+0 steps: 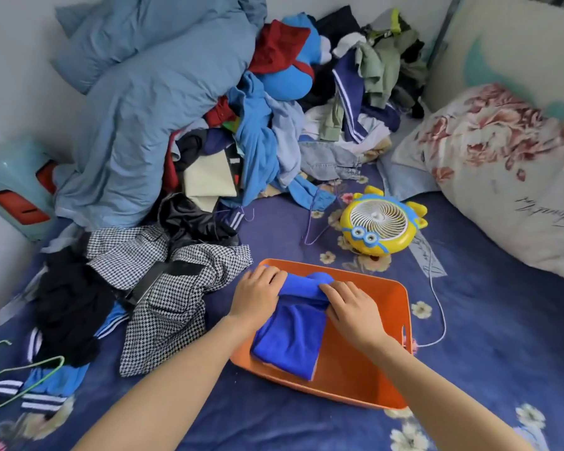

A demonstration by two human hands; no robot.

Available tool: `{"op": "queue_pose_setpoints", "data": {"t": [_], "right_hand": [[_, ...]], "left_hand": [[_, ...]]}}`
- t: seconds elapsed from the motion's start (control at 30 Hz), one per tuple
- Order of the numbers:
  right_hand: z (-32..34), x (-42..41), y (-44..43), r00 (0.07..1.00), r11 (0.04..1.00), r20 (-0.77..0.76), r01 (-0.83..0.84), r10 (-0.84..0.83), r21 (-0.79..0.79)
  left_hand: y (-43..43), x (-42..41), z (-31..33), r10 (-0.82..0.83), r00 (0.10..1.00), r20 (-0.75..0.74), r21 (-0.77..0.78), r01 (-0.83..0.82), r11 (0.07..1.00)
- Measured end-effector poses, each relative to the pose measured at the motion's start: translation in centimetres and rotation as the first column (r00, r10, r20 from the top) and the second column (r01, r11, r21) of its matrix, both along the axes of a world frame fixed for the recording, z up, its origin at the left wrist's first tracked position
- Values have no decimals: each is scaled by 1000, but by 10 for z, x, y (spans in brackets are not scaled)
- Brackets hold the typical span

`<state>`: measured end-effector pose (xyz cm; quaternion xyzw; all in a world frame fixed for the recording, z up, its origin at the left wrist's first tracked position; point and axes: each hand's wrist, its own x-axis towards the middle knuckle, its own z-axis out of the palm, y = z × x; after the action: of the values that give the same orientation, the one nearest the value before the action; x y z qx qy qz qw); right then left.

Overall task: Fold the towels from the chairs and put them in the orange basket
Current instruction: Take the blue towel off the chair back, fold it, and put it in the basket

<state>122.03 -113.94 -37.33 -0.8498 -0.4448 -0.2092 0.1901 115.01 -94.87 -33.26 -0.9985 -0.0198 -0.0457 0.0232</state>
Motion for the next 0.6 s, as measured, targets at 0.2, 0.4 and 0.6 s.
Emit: {"op": "queue_pose_setpoints", "data": {"t": [0.2, 0.4, 0.6], "right_hand": [[-89, 1, 18, 920, 951, -384, -180, 74, -249], [-156, -21, 33, 557, 708, -755, -373, -346, -600], [-170, 2, 45, 670, 650, -652, -324, -355, -687]], "left_hand": [[21, 0, -93, -8, 937, -350, 133, 58, 989], [7, -26, -164, 70, 546, -835, 62, -32, 998], [12, -2, -193, 1, 532, -847, -61, -100, 993]]}}
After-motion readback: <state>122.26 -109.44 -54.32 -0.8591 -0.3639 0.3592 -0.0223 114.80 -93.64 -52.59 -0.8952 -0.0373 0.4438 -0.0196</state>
